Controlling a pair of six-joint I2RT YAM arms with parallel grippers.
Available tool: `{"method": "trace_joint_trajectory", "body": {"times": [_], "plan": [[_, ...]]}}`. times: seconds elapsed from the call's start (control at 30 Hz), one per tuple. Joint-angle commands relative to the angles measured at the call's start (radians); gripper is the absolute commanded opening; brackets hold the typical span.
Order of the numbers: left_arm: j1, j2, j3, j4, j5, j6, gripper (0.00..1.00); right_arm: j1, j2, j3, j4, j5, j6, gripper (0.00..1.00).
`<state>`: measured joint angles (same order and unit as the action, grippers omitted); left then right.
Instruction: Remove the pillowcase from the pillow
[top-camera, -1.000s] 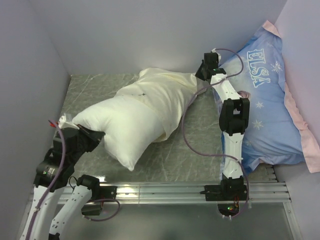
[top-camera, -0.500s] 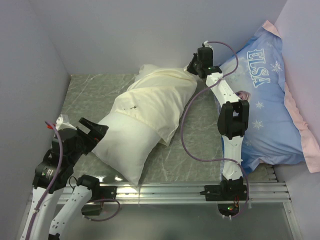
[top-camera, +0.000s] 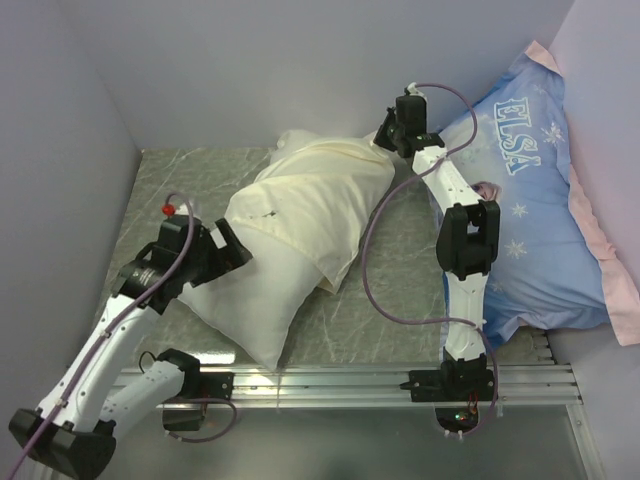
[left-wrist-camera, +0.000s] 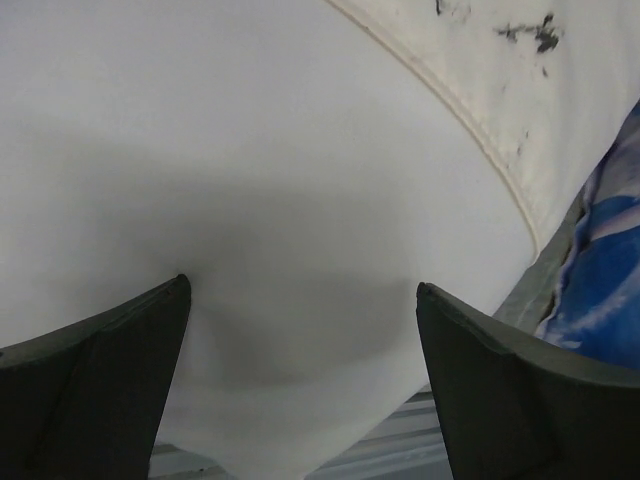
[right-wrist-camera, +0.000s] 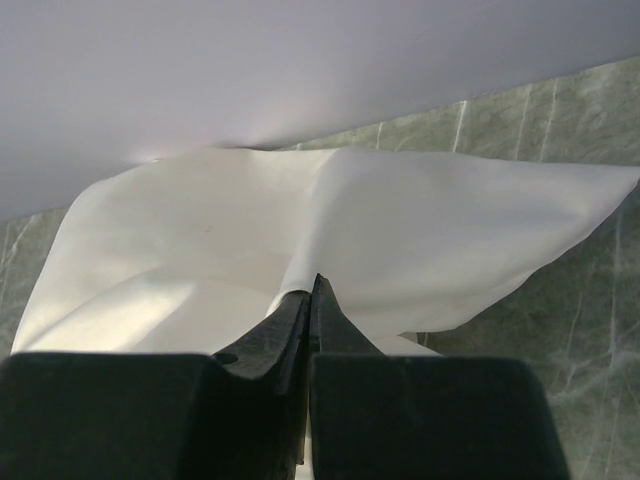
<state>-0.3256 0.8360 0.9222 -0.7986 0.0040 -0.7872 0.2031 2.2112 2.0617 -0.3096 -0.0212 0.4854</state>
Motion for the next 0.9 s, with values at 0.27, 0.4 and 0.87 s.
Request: {"method": "trace_joint_trajectory", "body": {"times": [0.27, 0.4, 0.87], "plan": [[-0.300, 0.255, 0.247, -0.157, -0.374, 0.241, 0.99, 0.005, -0.076, -0.009, 0.037, -0.014, -0.002, 0.00], [-0.349, 0.267, 0.250, -0.120, -0.435, 0.293, 0.99, 0.007, -0.051, 0.037, 0.012, -0.025, 0.001, 0.00], [-0.437, 0.362, 0.155, 0.035, -0.378, 0.511, 0.99, 0.015, -0.036, 0.061, 0.001, -0.023, -0.011, 0.00]]}}
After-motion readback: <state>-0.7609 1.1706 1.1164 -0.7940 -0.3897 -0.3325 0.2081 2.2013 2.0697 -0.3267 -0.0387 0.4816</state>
